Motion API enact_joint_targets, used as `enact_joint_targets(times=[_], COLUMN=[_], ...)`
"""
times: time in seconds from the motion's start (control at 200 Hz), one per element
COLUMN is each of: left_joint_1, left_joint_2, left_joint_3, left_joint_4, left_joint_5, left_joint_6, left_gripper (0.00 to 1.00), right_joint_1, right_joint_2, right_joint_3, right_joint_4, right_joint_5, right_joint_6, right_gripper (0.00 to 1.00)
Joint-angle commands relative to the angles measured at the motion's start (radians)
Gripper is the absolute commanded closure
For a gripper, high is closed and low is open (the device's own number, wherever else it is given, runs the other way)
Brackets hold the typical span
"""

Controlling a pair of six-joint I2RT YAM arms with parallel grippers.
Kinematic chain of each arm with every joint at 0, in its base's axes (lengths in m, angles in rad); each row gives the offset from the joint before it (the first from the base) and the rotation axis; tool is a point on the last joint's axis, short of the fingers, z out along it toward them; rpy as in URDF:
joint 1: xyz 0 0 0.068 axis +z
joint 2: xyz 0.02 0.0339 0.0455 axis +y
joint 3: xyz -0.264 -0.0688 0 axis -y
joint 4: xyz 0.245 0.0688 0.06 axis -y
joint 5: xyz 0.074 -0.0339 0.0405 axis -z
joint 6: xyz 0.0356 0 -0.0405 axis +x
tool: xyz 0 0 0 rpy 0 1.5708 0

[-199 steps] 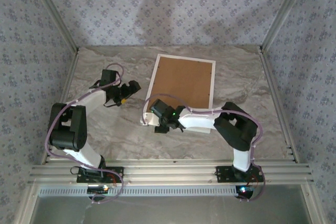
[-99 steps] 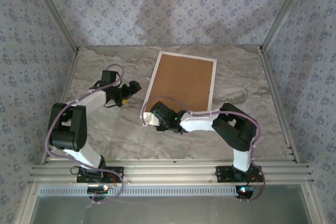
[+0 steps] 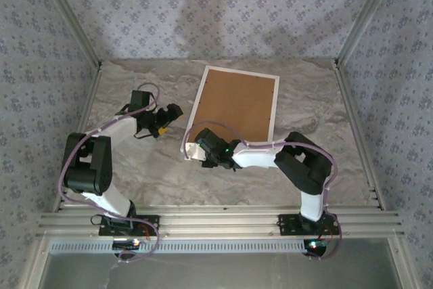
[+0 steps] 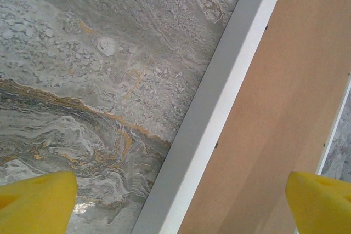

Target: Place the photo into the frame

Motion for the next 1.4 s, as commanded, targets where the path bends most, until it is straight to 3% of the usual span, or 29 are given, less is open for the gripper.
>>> enact_joint_targets(times=[0.0, 0.5, 1.399], left_joint_1=[0.002, -0.052, -0.089], left_joint_2=[0.011, 0.065, 0.123], left_joint_3=[-0.019, -0.049, -0.043], left_joint_4=[0.025, 0.088, 0.108], left_joint_5=[0.041, 0.174, 0.257], left_joint_6=[-0.011, -0.033, -0.031], left_gripper=[0.03, 0.03, 0.04], right_joint_1=[-0.017, -0.022, -0.023], right_joint_2=[-0.035, -0.076, -0.101], right_joint_3=[0.013, 0.054, 0.089], right_joint_4=[-0.127, -0.142, -0.141], right_joint_5=[-0.05, -0.066, -0.062], right_joint_6=[0.014, 0.023, 0.021], right_gripper=[1.0, 1.0, 1.0])
